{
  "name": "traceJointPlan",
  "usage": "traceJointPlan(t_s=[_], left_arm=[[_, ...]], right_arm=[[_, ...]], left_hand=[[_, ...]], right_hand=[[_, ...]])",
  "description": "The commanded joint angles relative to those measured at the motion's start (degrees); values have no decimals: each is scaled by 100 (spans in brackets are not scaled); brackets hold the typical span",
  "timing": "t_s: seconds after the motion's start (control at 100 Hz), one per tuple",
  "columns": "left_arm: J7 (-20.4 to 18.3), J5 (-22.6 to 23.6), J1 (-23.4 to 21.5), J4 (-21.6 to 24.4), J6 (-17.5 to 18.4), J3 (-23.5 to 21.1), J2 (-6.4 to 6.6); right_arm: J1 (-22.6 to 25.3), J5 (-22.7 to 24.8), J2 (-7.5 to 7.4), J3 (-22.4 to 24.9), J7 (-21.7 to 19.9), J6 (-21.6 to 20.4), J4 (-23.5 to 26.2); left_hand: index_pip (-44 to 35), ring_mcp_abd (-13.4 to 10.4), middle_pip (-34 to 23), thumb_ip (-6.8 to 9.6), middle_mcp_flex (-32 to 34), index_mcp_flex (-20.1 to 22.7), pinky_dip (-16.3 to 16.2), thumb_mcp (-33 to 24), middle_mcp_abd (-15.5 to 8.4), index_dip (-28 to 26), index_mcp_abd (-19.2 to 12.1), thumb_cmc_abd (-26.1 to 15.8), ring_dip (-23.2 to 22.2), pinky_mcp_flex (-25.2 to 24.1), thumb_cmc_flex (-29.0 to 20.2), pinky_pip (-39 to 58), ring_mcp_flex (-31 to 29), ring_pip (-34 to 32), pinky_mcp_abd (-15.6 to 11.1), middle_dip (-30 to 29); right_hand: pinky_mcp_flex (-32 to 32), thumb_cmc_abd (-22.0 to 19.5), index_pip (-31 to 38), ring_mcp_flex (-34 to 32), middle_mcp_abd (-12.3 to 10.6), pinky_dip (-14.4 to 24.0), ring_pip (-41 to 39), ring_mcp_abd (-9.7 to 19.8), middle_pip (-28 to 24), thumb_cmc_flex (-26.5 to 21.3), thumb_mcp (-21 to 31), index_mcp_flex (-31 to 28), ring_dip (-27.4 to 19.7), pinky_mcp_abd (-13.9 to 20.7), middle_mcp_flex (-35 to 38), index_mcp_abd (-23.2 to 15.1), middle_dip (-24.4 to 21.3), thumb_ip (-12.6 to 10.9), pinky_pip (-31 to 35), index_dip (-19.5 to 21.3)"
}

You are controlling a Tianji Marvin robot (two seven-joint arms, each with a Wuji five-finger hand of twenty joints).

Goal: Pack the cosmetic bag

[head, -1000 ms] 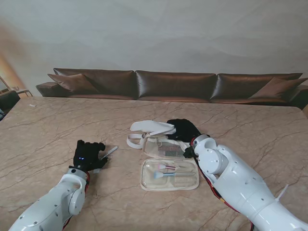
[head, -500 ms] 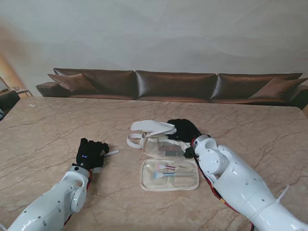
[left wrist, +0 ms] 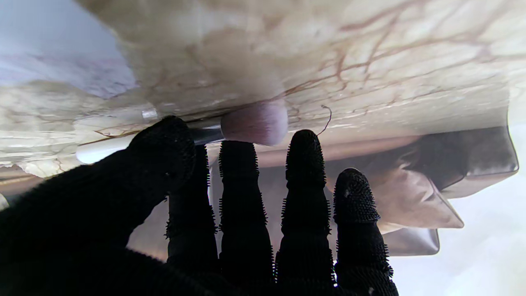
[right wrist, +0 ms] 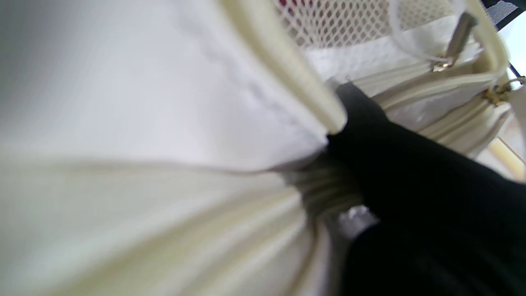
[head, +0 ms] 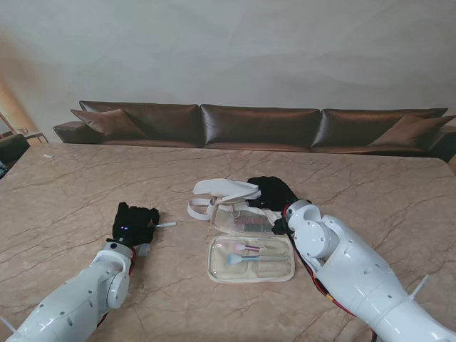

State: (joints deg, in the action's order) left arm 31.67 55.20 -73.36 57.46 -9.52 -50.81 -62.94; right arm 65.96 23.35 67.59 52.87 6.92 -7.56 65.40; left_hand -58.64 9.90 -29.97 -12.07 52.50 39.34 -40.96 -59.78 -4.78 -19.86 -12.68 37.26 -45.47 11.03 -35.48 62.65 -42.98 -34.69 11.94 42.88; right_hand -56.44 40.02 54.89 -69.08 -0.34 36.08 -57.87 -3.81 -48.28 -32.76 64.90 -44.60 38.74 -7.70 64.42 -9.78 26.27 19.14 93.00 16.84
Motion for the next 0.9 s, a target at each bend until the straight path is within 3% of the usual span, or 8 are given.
traceJointPlan(t_s=[0.0,0.12,0.2,0.29,0.35,0.57,0.77,0.89], left_arm=[[-126,-11,-127,-346,1,96,-13],[-111,23,-40,-462,35,253,16],[-90,104,39,-551,84,401,58],[-51,207,155,-679,158,600,116],[-8,197,223,-775,211,703,123],[234,61,358,-1042,333,897,77],[283,-132,222,-985,426,618,-11],[300,-64,101,-805,490,417,5]], right_arm=[[24,-34,58,-52,-26,-41,13],[11,-38,62,-70,-27,-42,2],[3,-38,63,-77,-29,-37,-2],[-4,-43,65,-85,-31,-35,-7],[-11,-46,66,-91,-34,-35,-11],[-22,-69,73,-106,-37,-35,-30],[-25,-79,78,-113,-30,-47,-48],[-30,-86,78,-124,-38,-53,-56]], left_hand=[[-276,-57,100,-323,422,990,50,209,-143,198,-164,517,30,34,-127,169,-143,-99,153,99],[-551,-25,423,-195,528,784,76,14,-68,16,-138,342,-19,-20,-168,167,-91,-124,175,463],[-452,-2,493,-60,476,555,74,-320,35,-821,-47,333,-69,-46,-82,148,-44,-130,172,591],[-344,-59,630,-99,517,391,77,-677,-29,-1892,-235,409,-77,14,-89,169,-75,-158,103,707],[-350,-98,669,-72,586,355,87,-894,-86,-2329,-330,498,-88,66,-12,199,-107,-191,28,740],[-249,-263,683,-47,1235,373,92,-1142,21,-2772,-261,539,-52,494,260,403,-693,-377,-32,297],[-296,-248,153,-188,1348,233,119,-1013,4,-2933,-63,380,-461,463,270,385,-770,-809,56,1090],[-284,-258,75,-244,1299,189,96,-883,4,-2962,-68,301,-565,404,201,369,-714,-834,41,1217]], right_hand=[[-275,-456,499,-635,-76,69,-593,333,-158,-419,464,-292,120,95,185,-793,-25,-124,594,-58],[-274,-452,499,-634,-78,70,-590,332,-154,-422,465,-282,119,90,183,-779,-27,-124,594,-56],[-273,-453,507,-636,-73,71,-594,333,-156,-420,463,-290,120,87,184,-785,-26,-123,597,-51],[-273,-454,506,-636,-75,72,-595,335,-156,-420,463,-293,121,88,185,-787,-26,-123,600,-53],[-274,-509,508,-636,-81,72,-596,330,-156,-415,435,-297,122,91,180,-783,-26,-120,604,-53],[-281,-526,503,-635,-79,69,-598,325,-155,-434,390,-290,123,94,179,-777,-30,-130,610,-57],[-280,-520,494,-633,-77,67,-591,321,-146,-432,390,-282,120,94,181,-776,-39,-135,611,-66],[-280,-515,493,-635,-74,65,-589,322,-141,-432,395,-287,118,94,183,-767,-43,-136,612,-74]])
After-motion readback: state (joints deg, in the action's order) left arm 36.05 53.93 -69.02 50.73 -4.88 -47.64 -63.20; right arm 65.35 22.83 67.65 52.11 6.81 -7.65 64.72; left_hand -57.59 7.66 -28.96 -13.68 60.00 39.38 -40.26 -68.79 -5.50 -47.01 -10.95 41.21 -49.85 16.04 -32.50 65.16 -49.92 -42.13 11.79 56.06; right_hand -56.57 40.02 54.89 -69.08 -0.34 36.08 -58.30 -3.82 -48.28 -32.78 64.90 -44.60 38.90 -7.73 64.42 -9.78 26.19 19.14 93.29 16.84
